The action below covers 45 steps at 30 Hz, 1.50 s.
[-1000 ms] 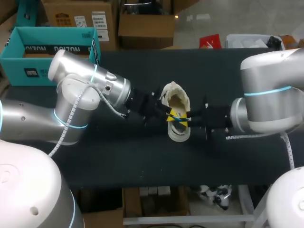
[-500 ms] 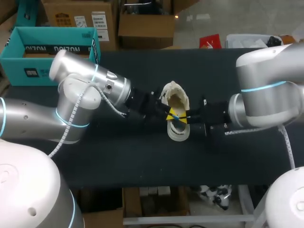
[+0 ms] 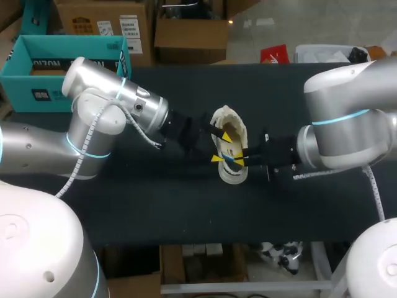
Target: Open the shoe tongue, take the insole out of the shoe, put the insole back into the shoe, and pack the shoe into the shoebox
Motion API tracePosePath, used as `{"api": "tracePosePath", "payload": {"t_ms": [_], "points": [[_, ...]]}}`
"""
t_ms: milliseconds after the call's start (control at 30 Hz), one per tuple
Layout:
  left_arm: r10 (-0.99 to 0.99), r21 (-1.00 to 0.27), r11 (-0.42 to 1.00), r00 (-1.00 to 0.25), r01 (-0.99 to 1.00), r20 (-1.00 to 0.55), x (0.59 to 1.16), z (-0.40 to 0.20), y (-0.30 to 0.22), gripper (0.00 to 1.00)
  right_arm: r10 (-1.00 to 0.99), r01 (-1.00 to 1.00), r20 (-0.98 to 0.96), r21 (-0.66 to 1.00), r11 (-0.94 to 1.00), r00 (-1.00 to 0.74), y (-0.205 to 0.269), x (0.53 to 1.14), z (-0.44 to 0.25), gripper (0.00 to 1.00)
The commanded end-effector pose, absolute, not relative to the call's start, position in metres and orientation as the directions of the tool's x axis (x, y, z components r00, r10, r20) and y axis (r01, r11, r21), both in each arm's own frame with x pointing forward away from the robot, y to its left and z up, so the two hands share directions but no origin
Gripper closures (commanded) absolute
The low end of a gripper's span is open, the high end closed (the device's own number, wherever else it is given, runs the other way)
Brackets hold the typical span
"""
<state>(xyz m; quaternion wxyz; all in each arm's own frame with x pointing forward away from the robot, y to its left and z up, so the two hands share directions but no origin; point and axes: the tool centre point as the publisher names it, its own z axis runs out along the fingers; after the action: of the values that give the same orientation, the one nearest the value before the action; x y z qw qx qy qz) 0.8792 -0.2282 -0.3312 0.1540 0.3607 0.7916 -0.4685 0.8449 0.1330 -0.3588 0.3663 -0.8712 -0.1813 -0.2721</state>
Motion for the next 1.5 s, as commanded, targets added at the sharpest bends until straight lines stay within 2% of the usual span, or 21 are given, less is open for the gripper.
{"api": "tracePosePath", "payload": {"t_ms": [33, 267, 333, 433, 467, 500, 533, 567, 600, 633, 800, 933, 967, 1500], "points": [[0.428, -0.660, 0.313, -0.722, 0.683, -0.544, 0.875, -0.304, -0.206, 0.00, 0.161, 0.490, 0.543, -0.540, -0.684, 0.824, 0.136, 0.844, -0.359, 1.00], [0.417, -0.716, 0.401, -0.810, 0.571, -0.412, 0.871, -0.282, -0.193, 0.00, 0.170, 0.456, 0.494, -0.545, -0.703, 0.853, 0.133, 0.838, -0.370, 1.00], [0.406, -0.725, 0.429, -0.832, 0.539, -0.378, 0.870, -0.276, -0.189, 0.00, 0.176, 0.461, 0.498, -0.536, -0.707, 0.849, 0.132, 0.835, -0.367, 0.73], [0.408, -0.727, 0.457, -0.847, 0.512, -0.340, 0.867, -0.269, -0.182, 0.00, 0.179, 0.470, 0.515, -0.515, -0.717, 0.838, 0.130, 0.829, -0.357, 0.36], [0.420, -0.729, 0.462, -0.849, 0.505, -0.322, 0.865, -0.268, -0.180, 0.00, 0.180, 0.475, 0.526, -0.504, -0.721, 0.831, 0.129, 0.826, -0.350, 0.35], [0.416, -0.730, 0.475, -0.856, 0.491, -0.306, 0.864, -0.267, -0.178, 0.00, 0.183, 0.481, 0.534, -0.497, -0.722, 0.826, 0.128, 0.824, -0.344, 0.37], [0.416, -0.720, 0.496, -0.860, 0.486, -0.295, 0.863, -0.266, -0.175, 0.00, 0.188, 0.489, 0.543, -0.486, -0.724, 0.818, 0.129, 0.822, -0.337, 0.50], [0.419, -0.714, 0.510, -0.863, 0.480, -0.282, 0.861, -0.266, -0.173, 0.00, 0.192, 0.494, 0.549, -0.477, -0.727, 0.813, 0.129, 0.820, -0.332, 0.59], [0.415, -0.716, 0.519, -0.870, 0.467, -0.266, 0.860, -0.266, -0.170, 0.00, 0.197, 0.504, 0.561, -0.468, -0.726, 0.804, 0.131, 0.820, -0.327, 0.87], [0.408, -0.720, 0.530, -0.879, 0.448, -0.247, 0.861, -0.265, -0.167, 0.00, 0.208, 0.521, 0.573, -0.459, -0.719, 0.792, 0.133, 0.821, -0.324, 1.00], [0.363, -0.730, 0.594, -0.922, 0.338, -0.131, 0.865, -0.264, -0.153, 0.00, 0.266, 0.570, 0.569, -0.462, -0.680, 0.778, 0.150, 0.843, -0.338, 1.00], [0.309, -0.708, 0.678, -0.950, 0.196, 0.034, 0.872, -0.265, -0.138, 0.00, 0.293, 0.587, 0.555, -0.478, -0.653, 0.778, 0.154, 0.855, -0.356, 1.00], [0.279, -0.657, 0.730, -0.960, 0.187, 0.037, 0.875, -0.265, -0.133, 0.00, 0.300, 0.585, 0.545, -0.481, -0.653, 0.783, 0.153, 0.856, -0.361, 1.00], [0.279, -0.657, 0.730, -0.960, 0.187, 0.037, 0.875, -0.265, -0.133, 0.00, 0.365, 0.576, 0.476, -0.436, -0.692, 0.800, 0.147, 0.856, -0.415, 1.00]]}}
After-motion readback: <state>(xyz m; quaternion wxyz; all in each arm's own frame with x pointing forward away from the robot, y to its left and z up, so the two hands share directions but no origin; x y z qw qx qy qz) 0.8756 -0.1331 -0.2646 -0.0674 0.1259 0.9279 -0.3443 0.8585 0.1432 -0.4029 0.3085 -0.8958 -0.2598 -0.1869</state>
